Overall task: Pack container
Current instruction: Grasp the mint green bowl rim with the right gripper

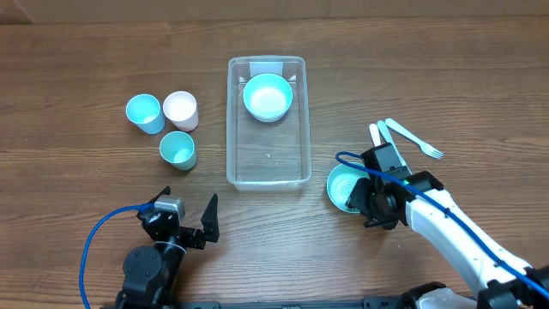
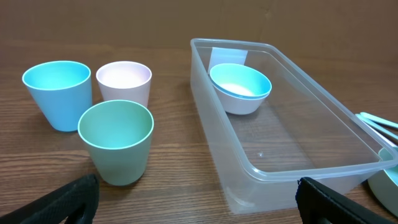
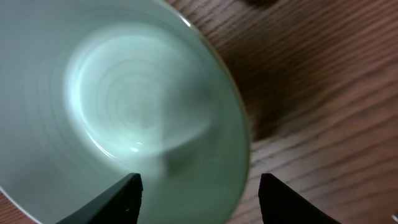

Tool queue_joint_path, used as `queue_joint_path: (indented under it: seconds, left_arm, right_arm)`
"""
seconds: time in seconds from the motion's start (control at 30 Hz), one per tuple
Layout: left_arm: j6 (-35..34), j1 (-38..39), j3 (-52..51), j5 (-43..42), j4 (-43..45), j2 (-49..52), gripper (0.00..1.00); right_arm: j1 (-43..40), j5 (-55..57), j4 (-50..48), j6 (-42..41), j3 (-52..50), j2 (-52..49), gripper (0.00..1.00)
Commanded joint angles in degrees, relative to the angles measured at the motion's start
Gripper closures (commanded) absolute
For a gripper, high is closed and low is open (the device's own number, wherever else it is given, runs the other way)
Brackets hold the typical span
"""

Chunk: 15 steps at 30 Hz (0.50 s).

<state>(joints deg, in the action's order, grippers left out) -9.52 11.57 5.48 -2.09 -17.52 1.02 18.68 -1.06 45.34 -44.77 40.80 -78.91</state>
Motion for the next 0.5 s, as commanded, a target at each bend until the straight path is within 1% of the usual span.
queue_joint_path:
  seconds: [0.0, 0.03, 0.1, 0.17, 0.27, 0.3, 0.37, 0.43, 0.47]
  left_arm:
    - [-0.8, -0.3, -0.2, 0.2, 0.2, -0.3, 0.00]
    - [-0.8, -0.3, -0.2, 0.2, 0.2, -0.3, 0.00]
    - [-0.8, -0.3, -0.2, 0.2, 0.2, -0.3, 0.00]
    - [-0.8, -0.3, -0.2, 0.2, 0.2, -0.3, 0.00]
    - [-0.8, -0.3, -0.2, 0.2, 0.2, -0.3, 0.00]
    - [-0.8, -0.3, -0.2, 0.2, 0.2, -0.3, 0.00]
    - [-0.8, -0.3, -0.2, 0.2, 0.2, -0.3, 0.00]
    - [-0.8, -0.3, -0.2, 0.2, 0.2, -0.3, 0.00]
    - [-0.8, -0.3, -0.2, 0.2, 0.2, -0.3, 0.00]
  right_arm:
    - [-0.4, -1.2, -2.4, -0.2, -0.4, -4.5, 0.38]
    - [-0.4, -1.4, -3.1, -0.2, -0.4, -5.8, 0.40]
    - [-0.4, -1.4, -3.8, -0.2, -0.4, -7.0, 0.48]
    - [-0.4, -1.4, -3.8, -0.2, -0.3, -6.9, 0.62]
    - [-0.4, -1.4, -3.7, -0.2, 0.3, -6.9, 0.90]
    - [-0.4, -1.2, -3.0, -0.2, 1.2, -6.9, 0.95]
    - [-0.4, 1.2, 0.5, -0.2, 4.7, -6.9, 0.96]
    - [-0.4, 4.3, 5.8, -0.2, 10.2, -6.9, 0.96]
    - [-0.4, 7.3, 10.1, -0.2, 14.9, -6.9, 0.96]
